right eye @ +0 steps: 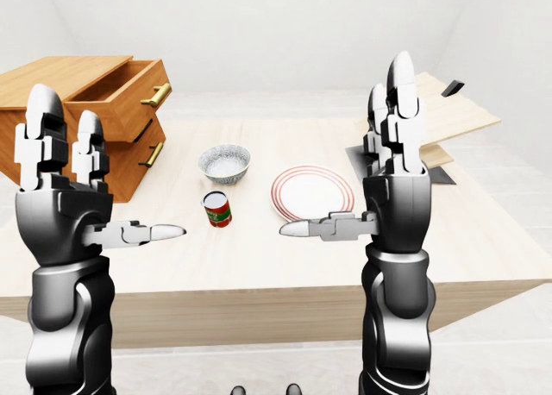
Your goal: Close the top drawer of the cabinet.
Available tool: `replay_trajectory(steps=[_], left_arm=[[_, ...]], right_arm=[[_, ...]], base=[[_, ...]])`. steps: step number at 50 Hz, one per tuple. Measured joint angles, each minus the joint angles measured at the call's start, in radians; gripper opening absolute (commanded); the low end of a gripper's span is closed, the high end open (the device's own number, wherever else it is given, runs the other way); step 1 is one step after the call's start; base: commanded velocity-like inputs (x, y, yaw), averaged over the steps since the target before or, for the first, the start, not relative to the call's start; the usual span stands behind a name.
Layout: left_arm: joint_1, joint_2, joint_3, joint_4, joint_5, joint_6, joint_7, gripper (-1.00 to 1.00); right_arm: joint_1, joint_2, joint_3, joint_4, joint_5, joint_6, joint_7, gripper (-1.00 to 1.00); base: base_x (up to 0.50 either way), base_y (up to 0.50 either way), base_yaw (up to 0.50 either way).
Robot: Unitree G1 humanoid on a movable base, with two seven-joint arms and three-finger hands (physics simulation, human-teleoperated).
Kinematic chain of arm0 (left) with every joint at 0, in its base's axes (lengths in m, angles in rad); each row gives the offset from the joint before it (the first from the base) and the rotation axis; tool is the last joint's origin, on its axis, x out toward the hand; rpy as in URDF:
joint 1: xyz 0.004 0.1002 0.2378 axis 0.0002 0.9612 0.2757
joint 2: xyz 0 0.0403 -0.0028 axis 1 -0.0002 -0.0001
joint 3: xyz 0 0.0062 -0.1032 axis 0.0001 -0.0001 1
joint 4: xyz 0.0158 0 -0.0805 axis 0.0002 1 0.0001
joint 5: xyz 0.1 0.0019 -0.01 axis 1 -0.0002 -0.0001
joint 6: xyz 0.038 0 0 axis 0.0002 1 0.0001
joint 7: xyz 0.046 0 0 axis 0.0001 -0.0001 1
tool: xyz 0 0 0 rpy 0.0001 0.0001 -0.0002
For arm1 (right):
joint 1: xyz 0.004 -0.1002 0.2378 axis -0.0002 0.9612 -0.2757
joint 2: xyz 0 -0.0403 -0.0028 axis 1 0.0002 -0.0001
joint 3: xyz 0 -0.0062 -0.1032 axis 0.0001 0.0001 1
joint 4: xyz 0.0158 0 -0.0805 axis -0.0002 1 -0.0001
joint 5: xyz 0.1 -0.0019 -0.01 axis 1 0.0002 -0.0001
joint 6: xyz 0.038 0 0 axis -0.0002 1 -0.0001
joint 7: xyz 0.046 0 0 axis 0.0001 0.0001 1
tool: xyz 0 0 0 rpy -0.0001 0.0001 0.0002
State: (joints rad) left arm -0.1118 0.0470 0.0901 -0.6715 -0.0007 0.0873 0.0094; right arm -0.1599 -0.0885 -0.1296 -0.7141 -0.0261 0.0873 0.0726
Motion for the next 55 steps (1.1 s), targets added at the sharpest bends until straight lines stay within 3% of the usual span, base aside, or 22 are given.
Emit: replay_trajectory(steps=[5,32,55], left_arm=[[0.005,0.0,-0.002,-0.001,0.0,0.0,-0.002,1.0],[0.018,-0.006,-0.019,-0.013,0.026,0.0,-0.017,1.0],[0.026,-0.009,-0.028,0.0,0.043,0.0,-0.025,1.0]], right_arm=[[-0.001,0.0,0.001,-0.004,0.002,0.0,0.005,1.0],[0.043,0.009,0.007,0.042,0.0,0.0,0.035,1.0],[0.042,0.011,0.004,0.03,0.001,0.0,0.034,1.0]], base=[[0.0,0.0,0.0],[0.03,0.5,0.0],[0.26,0.45,0.0]])
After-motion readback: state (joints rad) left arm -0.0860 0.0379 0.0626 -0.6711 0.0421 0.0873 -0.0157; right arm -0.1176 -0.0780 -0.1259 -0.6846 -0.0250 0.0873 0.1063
